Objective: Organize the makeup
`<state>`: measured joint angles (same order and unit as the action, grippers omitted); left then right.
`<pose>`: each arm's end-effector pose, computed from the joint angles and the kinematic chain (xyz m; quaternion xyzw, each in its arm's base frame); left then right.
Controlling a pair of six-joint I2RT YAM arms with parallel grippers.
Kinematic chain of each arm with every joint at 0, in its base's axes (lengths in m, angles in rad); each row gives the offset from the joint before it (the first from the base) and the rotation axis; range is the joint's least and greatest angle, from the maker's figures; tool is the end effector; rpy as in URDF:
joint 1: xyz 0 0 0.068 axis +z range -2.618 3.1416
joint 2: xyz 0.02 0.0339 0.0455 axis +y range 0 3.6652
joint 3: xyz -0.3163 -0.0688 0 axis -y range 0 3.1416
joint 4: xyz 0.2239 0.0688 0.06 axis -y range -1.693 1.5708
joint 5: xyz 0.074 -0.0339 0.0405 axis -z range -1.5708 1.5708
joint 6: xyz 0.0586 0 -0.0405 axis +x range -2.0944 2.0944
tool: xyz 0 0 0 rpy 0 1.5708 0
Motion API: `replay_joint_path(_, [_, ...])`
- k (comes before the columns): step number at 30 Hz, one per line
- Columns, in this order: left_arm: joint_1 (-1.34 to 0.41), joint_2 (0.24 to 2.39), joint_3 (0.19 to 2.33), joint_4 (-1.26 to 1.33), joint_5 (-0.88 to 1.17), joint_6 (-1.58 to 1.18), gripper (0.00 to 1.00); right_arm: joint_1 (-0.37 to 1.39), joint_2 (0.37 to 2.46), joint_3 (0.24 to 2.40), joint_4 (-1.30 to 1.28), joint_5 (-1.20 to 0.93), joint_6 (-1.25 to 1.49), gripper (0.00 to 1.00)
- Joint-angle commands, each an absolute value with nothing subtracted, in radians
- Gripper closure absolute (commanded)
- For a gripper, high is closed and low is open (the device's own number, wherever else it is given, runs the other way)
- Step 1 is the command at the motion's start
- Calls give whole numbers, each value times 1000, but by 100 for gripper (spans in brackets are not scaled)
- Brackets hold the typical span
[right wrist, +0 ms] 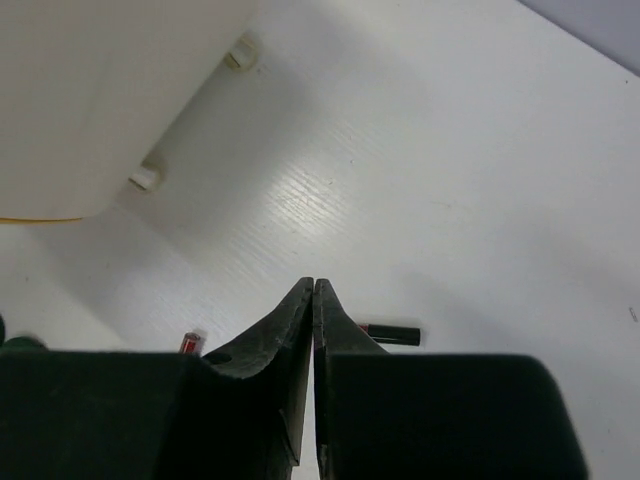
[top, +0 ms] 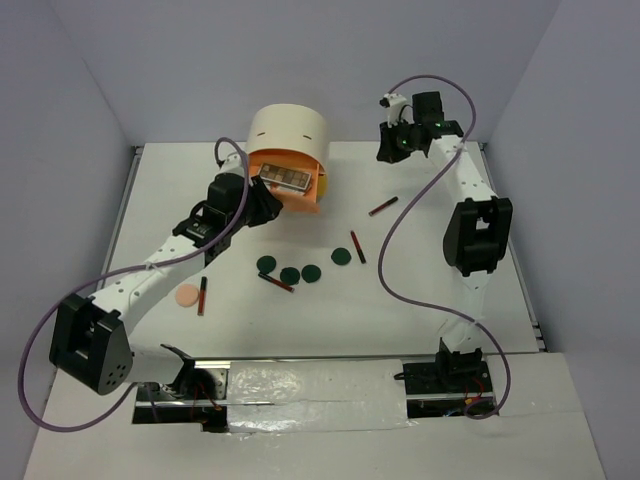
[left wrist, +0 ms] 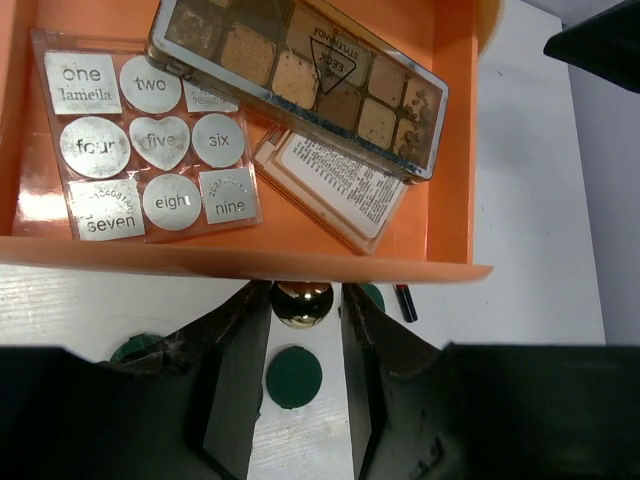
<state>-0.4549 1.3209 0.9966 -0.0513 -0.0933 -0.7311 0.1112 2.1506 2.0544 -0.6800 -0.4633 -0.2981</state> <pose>0.2685 -0.1253 0.3570 -0.1397 0.8143 -0.2821 0.4876 0.5061 0.0829 0.3278 -0.2694 0.8607 0.1756 0.3947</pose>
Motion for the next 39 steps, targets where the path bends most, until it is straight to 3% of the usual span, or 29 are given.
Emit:
replay_joint_path(1, [-457, 1344, 1074, -26, -133, -669, 54, 95, 2080, 1981, -663, -538, -302, 89])
replay_joint_path(17, [-428, 1520, 1316, -52, -201, -603, 51, 9, 1914, 1766, -667, -710, -340, 69])
replay_joint_path(21, [-379, 1575, 1370, -48, -158, -603, 50, -28, 1876, 1737, -699, -807, -376, 54])
replay_joint_path(24, [-354, 1618, 1410, -51, -140, -595, 49, -54, 1829, 1692, -690, -851, -370, 48])
replay_joint_path(39, [-322, 1675, 1454, -28, -71, -597, 49, -66, 1789, 1621, -667, -787, -337, 48])
